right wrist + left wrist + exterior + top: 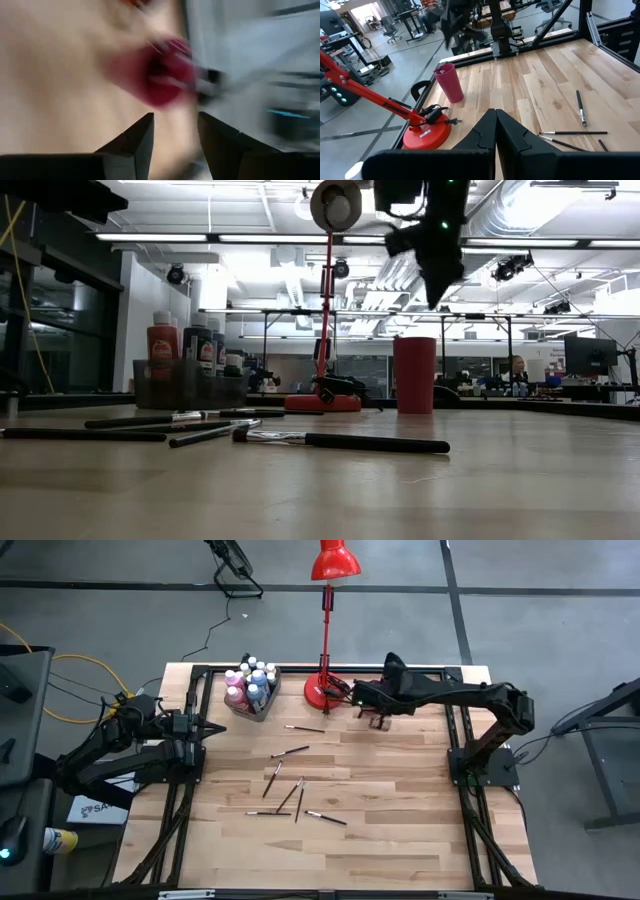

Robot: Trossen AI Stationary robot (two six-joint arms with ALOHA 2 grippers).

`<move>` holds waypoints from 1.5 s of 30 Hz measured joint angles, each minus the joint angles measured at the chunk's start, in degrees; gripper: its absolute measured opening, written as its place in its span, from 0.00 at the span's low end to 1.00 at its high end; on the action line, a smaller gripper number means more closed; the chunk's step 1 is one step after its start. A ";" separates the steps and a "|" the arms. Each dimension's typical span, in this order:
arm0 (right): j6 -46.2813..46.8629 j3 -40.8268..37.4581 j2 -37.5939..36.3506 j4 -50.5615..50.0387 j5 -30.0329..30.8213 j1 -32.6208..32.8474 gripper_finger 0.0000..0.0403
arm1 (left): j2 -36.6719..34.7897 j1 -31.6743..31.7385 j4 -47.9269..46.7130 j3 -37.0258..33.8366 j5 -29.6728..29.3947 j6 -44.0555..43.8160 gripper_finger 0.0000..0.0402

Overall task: Pick & Place Paint Supplies
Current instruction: Put the paint brush into the cup

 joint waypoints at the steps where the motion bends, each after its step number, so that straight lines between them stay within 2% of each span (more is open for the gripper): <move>1: 2.64 0.00 -0.08 1.94 -4.56 0.37 0.36 | 0.00 -0.02 0.02 0.00 0.01 0.00 0.00; 5: 6.53 0.00 0.23 9.42 -22.19 1.00 0.36 | 0.00 -0.01 0.00 0.00 0.02 0.00 0.00; 7: 6.55 -0.01 0.45 12.64 -28.75 0.92 0.36 | 0.00 0.00 0.00 0.00 0.00 0.00 0.00; 10: 7.04 -0.07 0.53 15.58 -35.48 1.13 0.36 | 0.00 0.00 0.00 0.00 0.02 0.00 0.00; 12: 10.29 -0.04 0.53 15.96 -37.68 1.73 0.36 | 0.00 -0.02 0.00 0.00 0.00 0.00 0.00; 17: 19.75 -0.07 0.53 13.97 -38.42 3.25 0.36 | 0.00 -0.02 0.00 0.00 0.00 0.00 0.00; 24: 14.59 -0.07 0.53 14.44 -38.67 10.96 0.36 | 0.00 0.00 0.00 0.00 0.00 0.00 0.00; 27: 15.15 -0.07 0.53 15.14 -38.34 14.58 0.36 | 0.00 -0.02 0.00 0.00 0.02 0.00 0.00; 33: 29.70 -0.04 1.40 16.96 -37.29 19.98 0.36 | 0.00 -0.01 0.02 0.00 0.00 0.00 0.00; 35: 32.21 -0.09 2.04 18.71 -36.10 22.21 0.36 | 0.00 0.00 0.00 0.00 0.02 0.00 0.00; 39: 29.49 -0.04 4.19 27.27 -35.31 26.82 0.37 | 0.00 -0.02 -0.02 0.00 0.01 0.00 0.00; 45: 33.12 -0.02 11.58 43.31 -36.17 30.68 0.37 | 0.00 0.00 0.00 0.00 0.02 0.00 0.00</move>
